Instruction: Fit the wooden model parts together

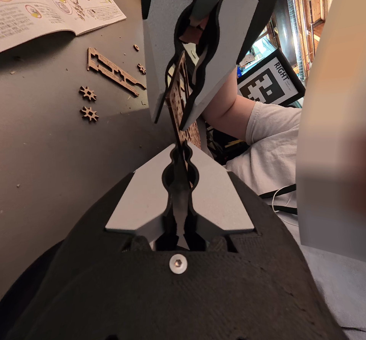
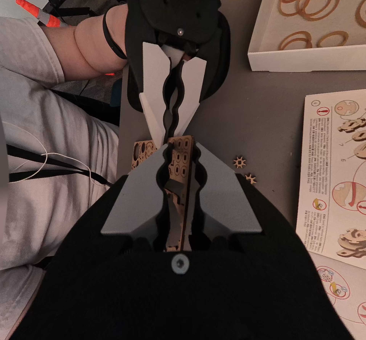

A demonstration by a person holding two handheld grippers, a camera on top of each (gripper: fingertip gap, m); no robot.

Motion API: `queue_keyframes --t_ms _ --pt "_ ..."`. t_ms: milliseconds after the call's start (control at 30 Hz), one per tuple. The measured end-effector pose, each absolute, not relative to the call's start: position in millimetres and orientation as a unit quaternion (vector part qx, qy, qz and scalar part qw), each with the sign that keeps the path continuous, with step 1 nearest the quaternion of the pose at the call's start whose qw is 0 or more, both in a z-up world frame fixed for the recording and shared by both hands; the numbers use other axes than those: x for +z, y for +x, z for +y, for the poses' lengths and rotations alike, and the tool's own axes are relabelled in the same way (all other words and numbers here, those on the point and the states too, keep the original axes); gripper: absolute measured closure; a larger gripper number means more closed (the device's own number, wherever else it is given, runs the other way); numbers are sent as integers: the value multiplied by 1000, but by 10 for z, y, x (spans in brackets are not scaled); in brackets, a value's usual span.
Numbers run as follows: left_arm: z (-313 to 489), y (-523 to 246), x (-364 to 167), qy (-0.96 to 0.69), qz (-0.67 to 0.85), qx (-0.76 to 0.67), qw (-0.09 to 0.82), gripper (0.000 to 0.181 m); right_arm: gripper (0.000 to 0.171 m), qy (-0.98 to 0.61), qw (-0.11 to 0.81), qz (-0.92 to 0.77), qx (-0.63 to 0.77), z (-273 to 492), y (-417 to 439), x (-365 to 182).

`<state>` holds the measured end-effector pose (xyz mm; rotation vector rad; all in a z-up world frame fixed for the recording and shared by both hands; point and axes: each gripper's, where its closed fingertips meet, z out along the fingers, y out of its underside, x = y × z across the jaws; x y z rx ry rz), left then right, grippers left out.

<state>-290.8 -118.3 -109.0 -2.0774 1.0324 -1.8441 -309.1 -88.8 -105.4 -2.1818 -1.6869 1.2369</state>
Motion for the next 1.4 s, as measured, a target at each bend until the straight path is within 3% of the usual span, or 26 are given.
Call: queue_keyframes --t_ms 33,1400 --pt "-1177 -2909 -1087 -698 342 -623 84 179 153 -720 62 -558 407 -882 -3094 -1052" --pt "-1149 -2920 -1045 -694 320 -639 91 181 150 -703 118 -609 349 -846 -3156 -1062"
